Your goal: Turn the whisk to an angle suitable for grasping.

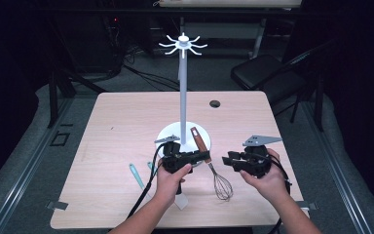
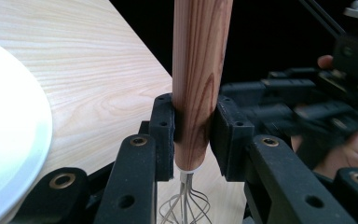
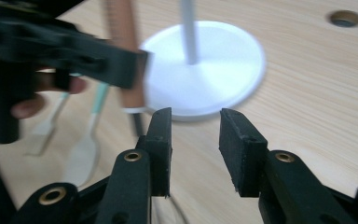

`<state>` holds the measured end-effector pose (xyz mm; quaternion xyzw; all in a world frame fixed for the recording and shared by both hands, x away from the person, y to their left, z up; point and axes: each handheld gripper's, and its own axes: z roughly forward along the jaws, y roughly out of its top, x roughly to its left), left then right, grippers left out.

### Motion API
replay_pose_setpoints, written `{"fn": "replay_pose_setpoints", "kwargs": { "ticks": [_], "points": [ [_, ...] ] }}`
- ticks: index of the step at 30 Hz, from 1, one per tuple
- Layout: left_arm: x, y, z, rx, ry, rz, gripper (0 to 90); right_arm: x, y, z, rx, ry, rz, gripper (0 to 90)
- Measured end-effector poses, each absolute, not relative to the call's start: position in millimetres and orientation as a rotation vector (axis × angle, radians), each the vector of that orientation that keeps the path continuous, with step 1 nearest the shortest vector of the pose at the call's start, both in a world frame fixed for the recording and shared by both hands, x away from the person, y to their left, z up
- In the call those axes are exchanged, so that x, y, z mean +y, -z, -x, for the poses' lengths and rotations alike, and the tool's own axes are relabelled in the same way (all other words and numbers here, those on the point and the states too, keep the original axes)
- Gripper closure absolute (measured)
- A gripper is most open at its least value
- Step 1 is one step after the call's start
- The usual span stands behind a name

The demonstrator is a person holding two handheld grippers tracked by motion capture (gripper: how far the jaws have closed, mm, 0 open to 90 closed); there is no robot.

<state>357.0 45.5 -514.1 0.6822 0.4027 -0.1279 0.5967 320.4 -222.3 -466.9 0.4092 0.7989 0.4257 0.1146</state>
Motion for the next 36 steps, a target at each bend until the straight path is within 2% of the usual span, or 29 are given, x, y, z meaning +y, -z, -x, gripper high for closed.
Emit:
{"fn": "replay_pose_setpoints", "kwargs": {
  "ticks": [9,36],
  "points": [
    [50,499,-355,0.893,0.261,-1.622,71.8,-235,481,-329,2.313,-1.122,-1.358,63.8],
    [78,429,-357,0.706,0.041,-1.918,72.0,-228,497,-329,2.303,-1.115,-1.34,60.8]
  ]
}}
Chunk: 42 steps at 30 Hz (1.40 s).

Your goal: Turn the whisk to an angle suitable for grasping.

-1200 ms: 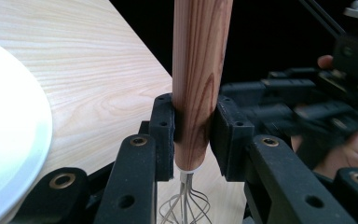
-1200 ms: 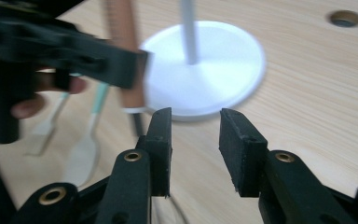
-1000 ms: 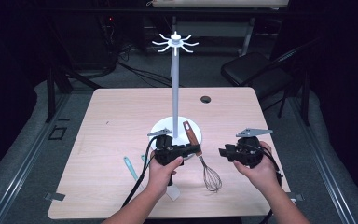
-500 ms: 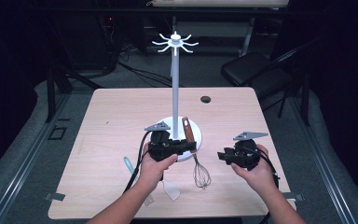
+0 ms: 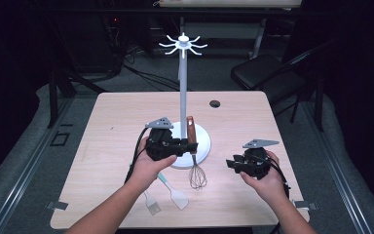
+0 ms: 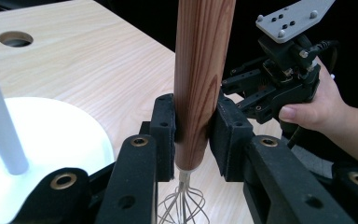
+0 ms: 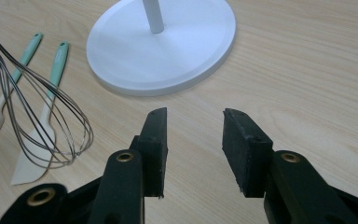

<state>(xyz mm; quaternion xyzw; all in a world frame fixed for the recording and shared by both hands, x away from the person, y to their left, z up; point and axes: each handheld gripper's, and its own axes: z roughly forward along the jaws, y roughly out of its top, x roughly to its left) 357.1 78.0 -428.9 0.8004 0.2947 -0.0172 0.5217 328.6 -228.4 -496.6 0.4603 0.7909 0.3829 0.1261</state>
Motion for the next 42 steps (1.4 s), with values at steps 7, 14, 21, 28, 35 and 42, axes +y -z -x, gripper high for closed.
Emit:
{"fn": "replay_pose_setpoints", "kwargs": {
  "ticks": [7,14,21,28,35,42],
  "points": [
    [81,410,-359,0.667,0.009,-1.957,72.0,-229,494,-329,2.305,-1.119,-1.331,60.5],
    [83,394,-362,0.64,-0.015,-1.981,72.1,-228,493,-328,2.304,-1.114,-1.324,59.6],
    [91,371,-373,0.625,-0.041,-1.978,72.1,-225,498,-325,2.283,-1.142,-1.316,59.1],
    [96,332,-385,0.595,-0.077,-1.975,72.1,-218,503,-321,2.259,-1.178,-1.292,59.1],
    [95,298,-400,0.588,-0.092,-1.96,72.2,-211,515,-317,2.266,-1.172,-1.271,59.0],
    [94,283,-414,0.609,-0.066,-1.931,72.2,-208,519,-316,2.262,-1.215,-1.292,58.2]
  ]
}}
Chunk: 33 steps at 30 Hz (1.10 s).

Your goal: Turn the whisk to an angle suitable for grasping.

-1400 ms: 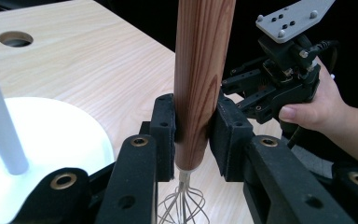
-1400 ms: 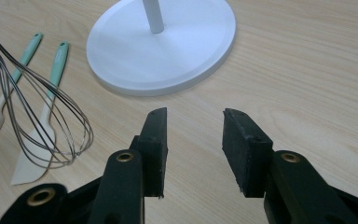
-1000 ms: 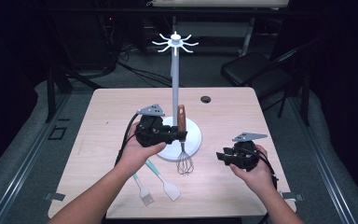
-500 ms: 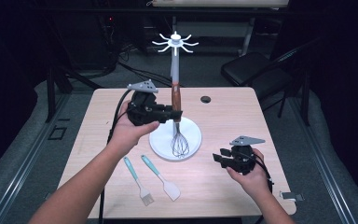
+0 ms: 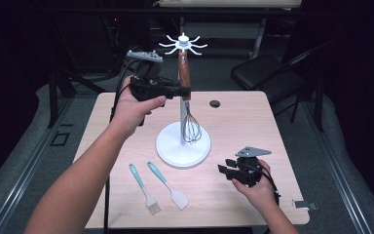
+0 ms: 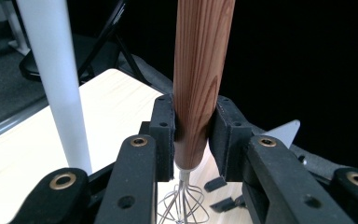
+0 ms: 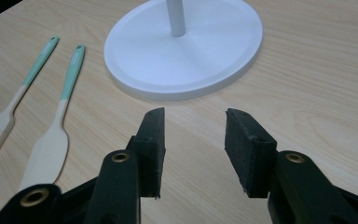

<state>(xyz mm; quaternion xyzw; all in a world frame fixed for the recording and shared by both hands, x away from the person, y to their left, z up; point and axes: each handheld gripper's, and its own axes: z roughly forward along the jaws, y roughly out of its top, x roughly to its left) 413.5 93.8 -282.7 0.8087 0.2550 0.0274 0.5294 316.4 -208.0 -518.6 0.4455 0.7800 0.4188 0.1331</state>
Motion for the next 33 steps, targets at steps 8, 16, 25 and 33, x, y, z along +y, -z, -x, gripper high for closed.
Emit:
{"fn": "replay_pose_setpoints", "kwargs": {
  "ticks": [8,16,25,33],
  "points": [
    [92,291,-427,0.653,-0.059,-1.95,72.2,-204,525,-316,2.29,-1.228,-1.284,58.4],
    [92,301,-433,0.689,-0.089,-1.918,70.0,-206,524,-317,2.286,-1.216,-1.271,59.8],
    [98,307,-426,0.73,-0.169,-1.923,58.9,-209,521,-320,2.297,-1.202,-1.288,60.5],
    [112,330,-408,0.718,-0.164,-1.91,56.7,-210,517,-322,2.328,-1.178,-1.301,69.7]
  ]
}}
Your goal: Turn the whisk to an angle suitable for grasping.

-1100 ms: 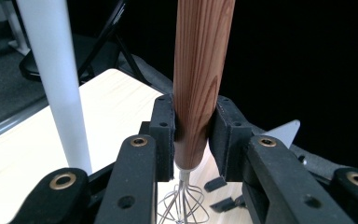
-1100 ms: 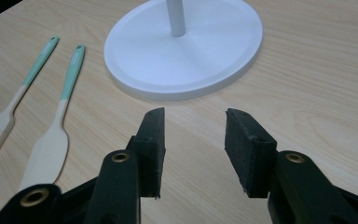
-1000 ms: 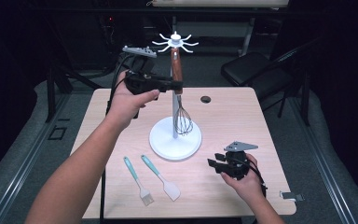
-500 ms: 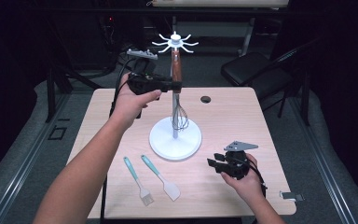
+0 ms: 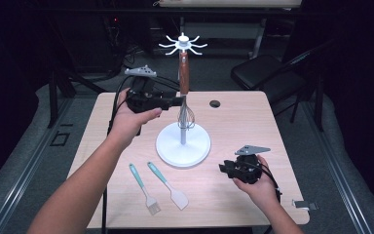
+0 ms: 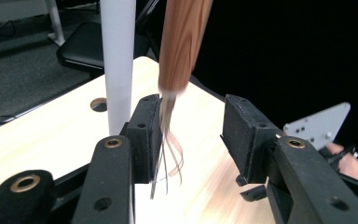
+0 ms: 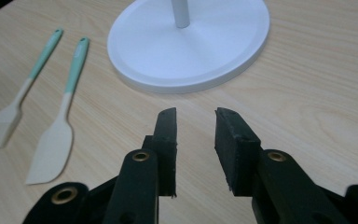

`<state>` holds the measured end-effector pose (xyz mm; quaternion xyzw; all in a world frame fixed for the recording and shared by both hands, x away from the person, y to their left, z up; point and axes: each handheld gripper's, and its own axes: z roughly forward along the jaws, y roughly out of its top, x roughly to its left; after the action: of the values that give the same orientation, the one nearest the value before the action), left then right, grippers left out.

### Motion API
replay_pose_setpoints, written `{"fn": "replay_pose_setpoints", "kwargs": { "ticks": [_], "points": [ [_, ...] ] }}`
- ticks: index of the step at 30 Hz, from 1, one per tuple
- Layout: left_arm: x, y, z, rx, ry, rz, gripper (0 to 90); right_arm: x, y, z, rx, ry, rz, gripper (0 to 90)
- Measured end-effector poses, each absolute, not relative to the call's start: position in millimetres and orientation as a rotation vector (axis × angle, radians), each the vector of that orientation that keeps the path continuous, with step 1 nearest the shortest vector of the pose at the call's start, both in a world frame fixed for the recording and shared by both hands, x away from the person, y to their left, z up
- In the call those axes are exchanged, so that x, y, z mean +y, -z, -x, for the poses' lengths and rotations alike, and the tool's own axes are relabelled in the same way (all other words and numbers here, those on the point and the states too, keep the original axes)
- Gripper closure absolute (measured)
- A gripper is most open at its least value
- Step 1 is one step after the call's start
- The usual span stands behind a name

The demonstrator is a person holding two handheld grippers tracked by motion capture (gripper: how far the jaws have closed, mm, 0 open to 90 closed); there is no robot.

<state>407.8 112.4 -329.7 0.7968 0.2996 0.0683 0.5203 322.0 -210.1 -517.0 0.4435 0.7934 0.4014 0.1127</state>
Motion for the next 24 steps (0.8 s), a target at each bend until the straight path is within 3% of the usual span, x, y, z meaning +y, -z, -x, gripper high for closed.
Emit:
{"fn": "replay_pose_setpoints", "kwargs": {
  "ticks": [4,8,16,24],
  "points": [
    [122,346,-396,0.719,-0.14,-1.889,56.7,-214,512,-320,2.33,-1.201,-1.287,70.6],
    [133,366,-384,0.722,-0.095,-1.884,56.7,-218,509,-319,2.32,-1.199,-1.25,65.1],
    [158,405,-365,0.759,-0.102,-1.865,56.6,-225,499,-315,2.392,-1.154,-1.254,89.9],
    [180,445,-353,0.844,-0.077,-1.815,57.0,-227,473,-309,2.409,-1.147,-1.16,90.0]
  ]
}}
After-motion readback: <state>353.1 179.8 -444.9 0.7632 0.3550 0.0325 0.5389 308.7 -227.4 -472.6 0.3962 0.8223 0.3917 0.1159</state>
